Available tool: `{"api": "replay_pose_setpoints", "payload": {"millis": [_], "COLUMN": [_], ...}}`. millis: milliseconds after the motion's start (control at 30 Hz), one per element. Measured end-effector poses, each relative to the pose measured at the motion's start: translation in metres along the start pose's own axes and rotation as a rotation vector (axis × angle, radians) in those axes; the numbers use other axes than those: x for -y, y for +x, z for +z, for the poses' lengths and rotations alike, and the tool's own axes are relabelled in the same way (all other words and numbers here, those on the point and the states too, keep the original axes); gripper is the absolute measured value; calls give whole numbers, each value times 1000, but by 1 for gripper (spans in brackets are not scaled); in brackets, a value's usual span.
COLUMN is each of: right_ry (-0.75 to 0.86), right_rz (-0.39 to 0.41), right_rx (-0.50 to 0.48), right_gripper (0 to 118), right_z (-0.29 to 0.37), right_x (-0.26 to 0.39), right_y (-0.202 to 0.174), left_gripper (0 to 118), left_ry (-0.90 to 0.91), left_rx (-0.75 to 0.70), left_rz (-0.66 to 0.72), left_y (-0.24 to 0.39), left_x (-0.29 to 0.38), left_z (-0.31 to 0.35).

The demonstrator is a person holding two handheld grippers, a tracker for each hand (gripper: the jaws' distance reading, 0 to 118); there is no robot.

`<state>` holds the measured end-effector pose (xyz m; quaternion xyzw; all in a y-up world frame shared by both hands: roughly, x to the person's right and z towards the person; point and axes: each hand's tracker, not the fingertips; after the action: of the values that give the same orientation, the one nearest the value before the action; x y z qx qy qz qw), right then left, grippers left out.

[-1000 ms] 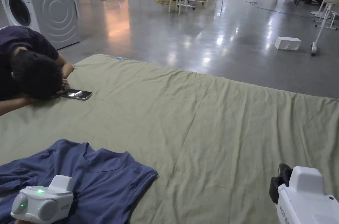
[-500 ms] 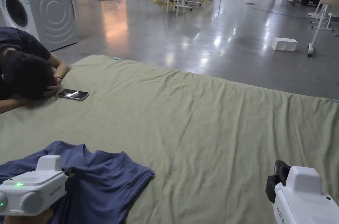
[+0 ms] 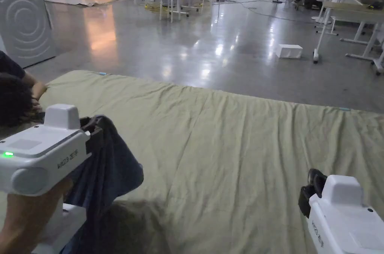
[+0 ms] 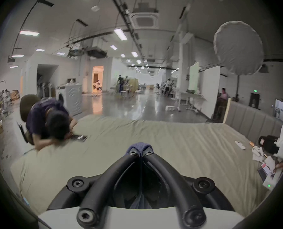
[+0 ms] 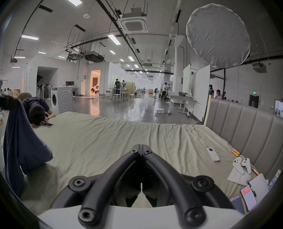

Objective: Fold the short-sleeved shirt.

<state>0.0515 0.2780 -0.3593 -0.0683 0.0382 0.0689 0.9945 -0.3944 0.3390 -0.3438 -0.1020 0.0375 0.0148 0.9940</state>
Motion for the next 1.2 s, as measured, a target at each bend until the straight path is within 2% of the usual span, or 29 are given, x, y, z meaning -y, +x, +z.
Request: {"api": "replay_pose_setpoints", "payload": {"millis": [267,467,667,733,1033,1100,1133,1167,1200], "right_ry": [21,24,14,8,-36,-43,-48,-50,-51], "right_rz": [-10,-18,-56,-47,-54,-61,-60,-60,-62], "right_rx": [78,153,201,217,239,237,237,237,235], "right_gripper": [0,0,0,0,0,0,0,0,0], "right_z": [19,32,41,43,50,50,50,50,50], "right_x": [-7,-10,-4,-1,11,12,13,13,14], "right_y": [42,77,104,108,122,123,122,122,121], "left_gripper": [2,2,2,2,3,10,23,44,53], "left_ry": [138,128,20,-50,-312,-319,-324,-326,-334], "left_rx": [229,405,561,593,618,619,622,621,625], "left_rz": [6,4,-38,-22,-13,-23,-24,-26,-33], "left_y": [100,185,269,291,342,343,342,342,339], "left_x": [-63,-75,-29,-7,92,99,101,103,101], "left_z": [-18,-37,-54,-60,-59,-57,-56,-53,-52]}}
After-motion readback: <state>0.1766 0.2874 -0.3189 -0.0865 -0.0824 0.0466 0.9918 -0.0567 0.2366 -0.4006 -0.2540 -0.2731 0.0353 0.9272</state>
